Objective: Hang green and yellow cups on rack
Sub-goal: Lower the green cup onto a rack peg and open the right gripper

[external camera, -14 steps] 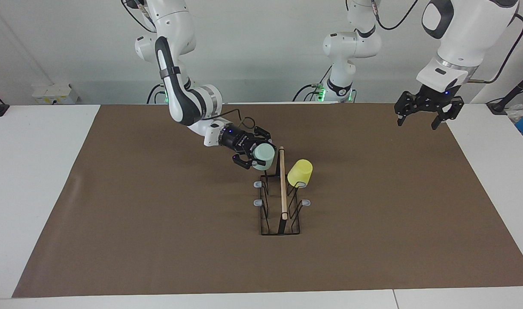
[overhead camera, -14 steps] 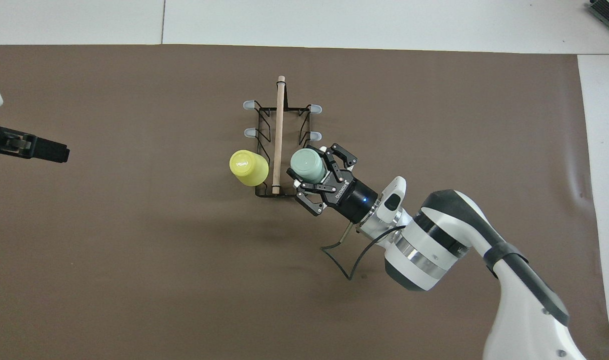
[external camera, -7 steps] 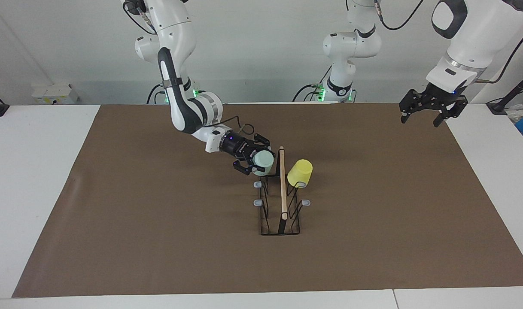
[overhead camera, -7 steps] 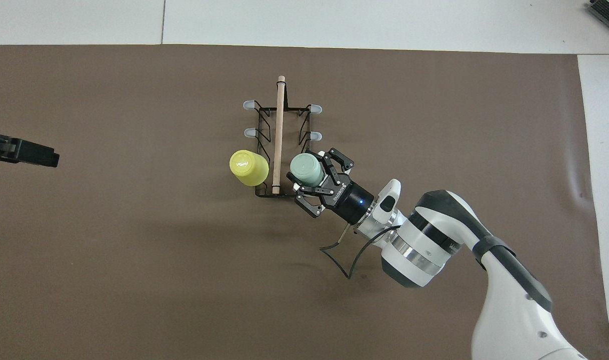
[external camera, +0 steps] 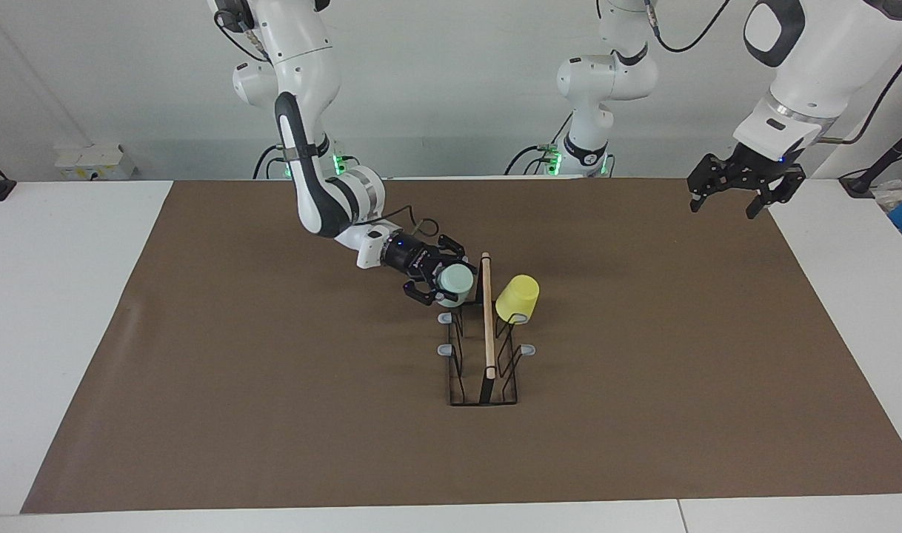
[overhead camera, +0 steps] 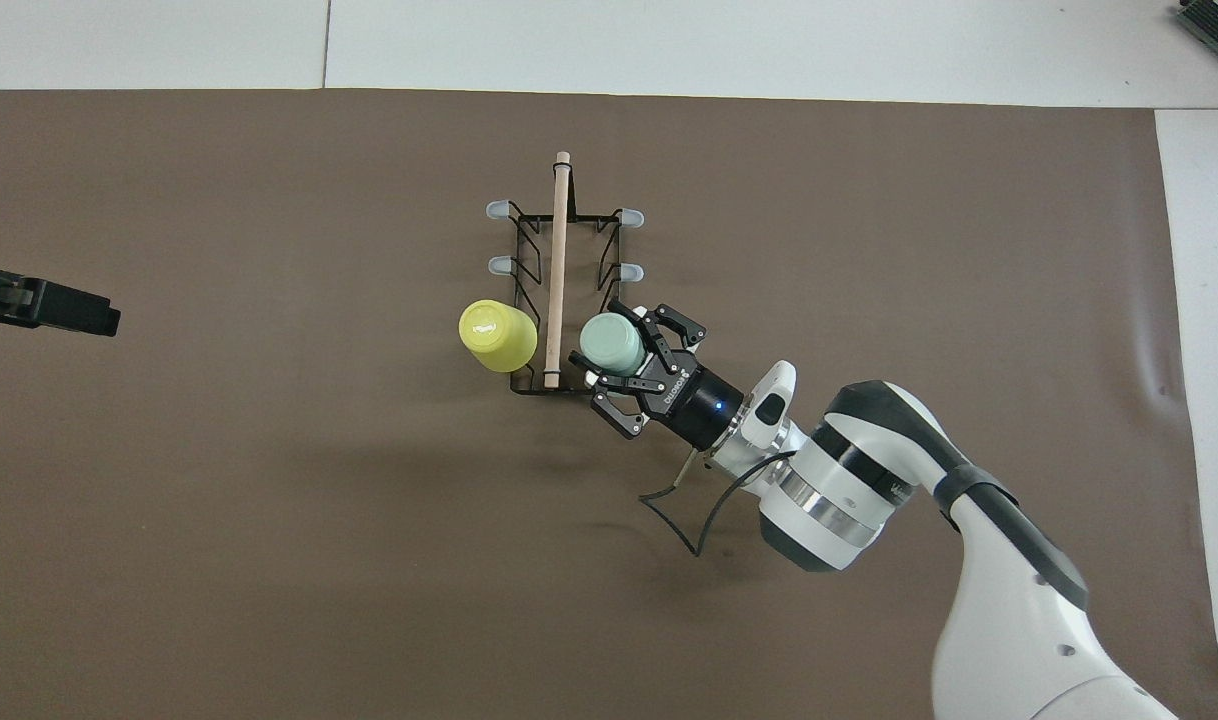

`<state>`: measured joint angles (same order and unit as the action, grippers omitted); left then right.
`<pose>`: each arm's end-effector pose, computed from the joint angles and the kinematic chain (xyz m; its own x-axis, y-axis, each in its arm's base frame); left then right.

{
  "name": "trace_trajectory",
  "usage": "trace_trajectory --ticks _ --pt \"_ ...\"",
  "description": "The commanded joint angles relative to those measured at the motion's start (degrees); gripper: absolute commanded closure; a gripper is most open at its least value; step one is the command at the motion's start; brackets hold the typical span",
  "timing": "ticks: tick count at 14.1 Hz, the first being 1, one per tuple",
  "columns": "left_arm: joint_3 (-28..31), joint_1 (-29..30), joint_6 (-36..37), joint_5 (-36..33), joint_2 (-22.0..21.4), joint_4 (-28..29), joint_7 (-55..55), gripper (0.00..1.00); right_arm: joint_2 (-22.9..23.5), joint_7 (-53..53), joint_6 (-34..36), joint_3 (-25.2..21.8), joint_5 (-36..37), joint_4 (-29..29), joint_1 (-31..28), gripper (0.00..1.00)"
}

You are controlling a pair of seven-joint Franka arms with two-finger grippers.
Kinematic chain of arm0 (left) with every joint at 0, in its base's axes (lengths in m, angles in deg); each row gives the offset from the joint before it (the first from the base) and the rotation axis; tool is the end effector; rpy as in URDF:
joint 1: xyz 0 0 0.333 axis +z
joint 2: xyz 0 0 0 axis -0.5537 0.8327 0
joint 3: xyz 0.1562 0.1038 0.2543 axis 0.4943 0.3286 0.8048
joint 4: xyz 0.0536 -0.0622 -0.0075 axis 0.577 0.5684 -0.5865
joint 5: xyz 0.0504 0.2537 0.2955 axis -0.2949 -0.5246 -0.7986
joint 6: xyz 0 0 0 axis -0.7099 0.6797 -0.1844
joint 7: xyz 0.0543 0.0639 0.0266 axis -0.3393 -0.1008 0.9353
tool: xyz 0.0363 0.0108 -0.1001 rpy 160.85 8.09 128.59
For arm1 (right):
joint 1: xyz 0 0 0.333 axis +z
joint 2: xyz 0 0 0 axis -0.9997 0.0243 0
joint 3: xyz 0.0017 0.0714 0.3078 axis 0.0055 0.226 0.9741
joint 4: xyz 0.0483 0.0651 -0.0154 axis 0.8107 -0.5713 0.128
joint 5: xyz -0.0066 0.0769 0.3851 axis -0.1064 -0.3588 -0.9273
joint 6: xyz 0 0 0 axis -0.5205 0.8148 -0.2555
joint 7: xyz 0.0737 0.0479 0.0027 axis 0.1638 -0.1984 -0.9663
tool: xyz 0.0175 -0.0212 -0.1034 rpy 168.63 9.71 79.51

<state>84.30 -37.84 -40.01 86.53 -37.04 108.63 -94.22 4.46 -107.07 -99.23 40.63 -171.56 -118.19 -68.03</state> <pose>0.5564 -0.0128 0.6150 0.9732 -0.2277 0.0332 -0.2284 -0.9734 0.0182 0.4955 0.2809 0.2619 0.0999 -0.1489 0.9838 0.8039 -0.5706 -0.1680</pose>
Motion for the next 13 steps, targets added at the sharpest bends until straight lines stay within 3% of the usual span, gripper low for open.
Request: trace_trajectory --ticks 1,13 --pt "0.81 0.0 1.02 0.53 -0.25 -0.18 -0.03 0.0 0.14 -2.93 -1.29 0.7 -6.98 -0.37 0.08 0.0" --pt "0.81 0.0 1.02 0.53 -0.34 -0.18 -0.03 0.0 0.49 -2.85 -10.51 0.61 -4.61 -0.2 -0.36 0.0"
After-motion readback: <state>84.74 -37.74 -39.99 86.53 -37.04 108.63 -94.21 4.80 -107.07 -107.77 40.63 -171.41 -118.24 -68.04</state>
